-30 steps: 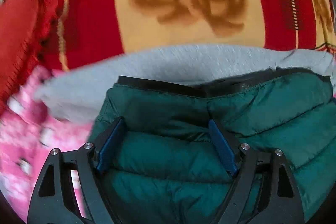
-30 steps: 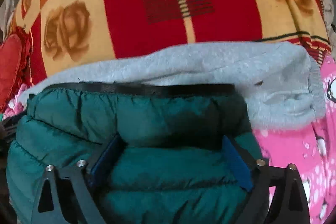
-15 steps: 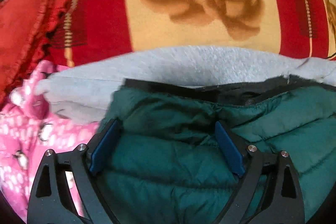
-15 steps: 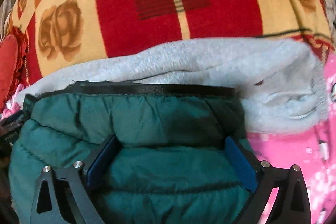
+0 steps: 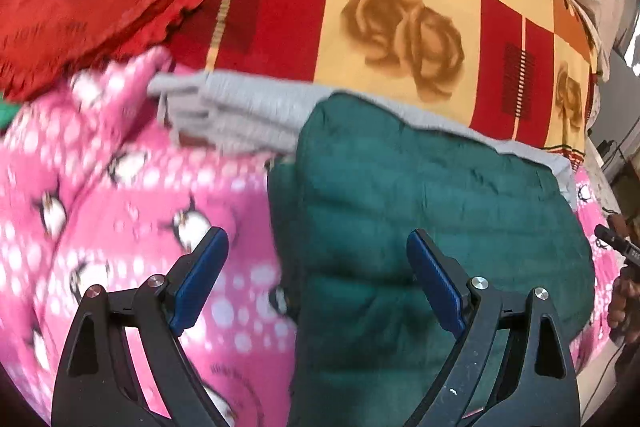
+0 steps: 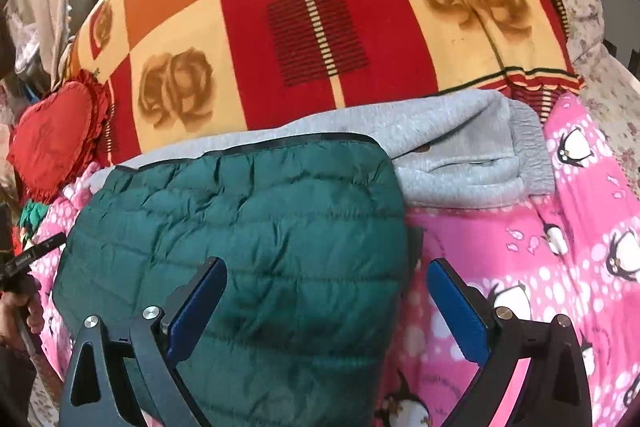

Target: Fold large clothes

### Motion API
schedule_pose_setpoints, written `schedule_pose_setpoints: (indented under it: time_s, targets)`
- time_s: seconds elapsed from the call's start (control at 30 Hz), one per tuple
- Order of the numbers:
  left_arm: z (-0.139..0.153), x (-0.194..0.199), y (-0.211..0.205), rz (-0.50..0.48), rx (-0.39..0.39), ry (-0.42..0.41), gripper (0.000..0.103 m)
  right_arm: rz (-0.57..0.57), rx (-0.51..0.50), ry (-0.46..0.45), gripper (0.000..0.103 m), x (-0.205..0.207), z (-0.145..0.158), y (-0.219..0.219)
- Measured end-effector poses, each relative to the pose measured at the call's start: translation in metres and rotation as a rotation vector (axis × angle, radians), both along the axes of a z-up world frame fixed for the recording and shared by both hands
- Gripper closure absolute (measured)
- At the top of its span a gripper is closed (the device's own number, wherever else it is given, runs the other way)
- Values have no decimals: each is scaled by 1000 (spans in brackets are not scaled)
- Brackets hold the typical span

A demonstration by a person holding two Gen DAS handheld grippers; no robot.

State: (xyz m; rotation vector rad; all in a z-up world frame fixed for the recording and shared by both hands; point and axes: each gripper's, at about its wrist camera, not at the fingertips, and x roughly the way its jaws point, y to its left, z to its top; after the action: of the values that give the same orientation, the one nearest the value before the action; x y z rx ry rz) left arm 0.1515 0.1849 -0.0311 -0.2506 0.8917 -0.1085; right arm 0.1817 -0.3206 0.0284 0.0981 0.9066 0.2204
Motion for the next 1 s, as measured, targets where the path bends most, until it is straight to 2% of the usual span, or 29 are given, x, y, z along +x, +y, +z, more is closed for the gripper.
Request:
schedule_pose_setpoints:
  time_s: [0.1,0.23,0.3,0.43,0.47,0.53,0.57,0.63,0.67,0.77,0.87,0.93,1.0]
  targets:
    - [2,-13,2,3,-4,-23,12,31,-16,-21,3,-8,3,1]
    - [9,1,8,-4,-38,-34,12,46,-43,-26,3,3,4,4]
    - [5,19,4,-49,-59,-11,11,35,-19,-23,3,12,2,1]
    - [-16,46,5,-57,3,59,11,10,22,8,3,30,-9,-4]
    - [-23,50,11,-57,-30,70,11,14,20,12,3,32,-11,-3]
    - [-34,56,22,-48,-113,87,11,48,-5,34,3,37,-20,2]
    - [-37,57,24,-56,-129,87,11,68,-50,59,3,41,-28,6]
    - [-47,60,25,-82,-120,89,2,88,-167,76,3,43,-40,12]
    - [-53,63,26,-91,-121,99,0,116,-180,58,3,42,-44,12]
    - [-66,68,32,-115,-221,109,0,111,-129,66,1,43,-52,-1]
    - [-65,67,26,-173,-245,50,0,84,11,93,1,43,-64,-20]
    - [-60,64,21,-232,-261,14,7,65,96,90,1,40,-73,-30]
    - [-53,62,14,-274,-257,-23,19,49,175,83,1,36,-81,-39]
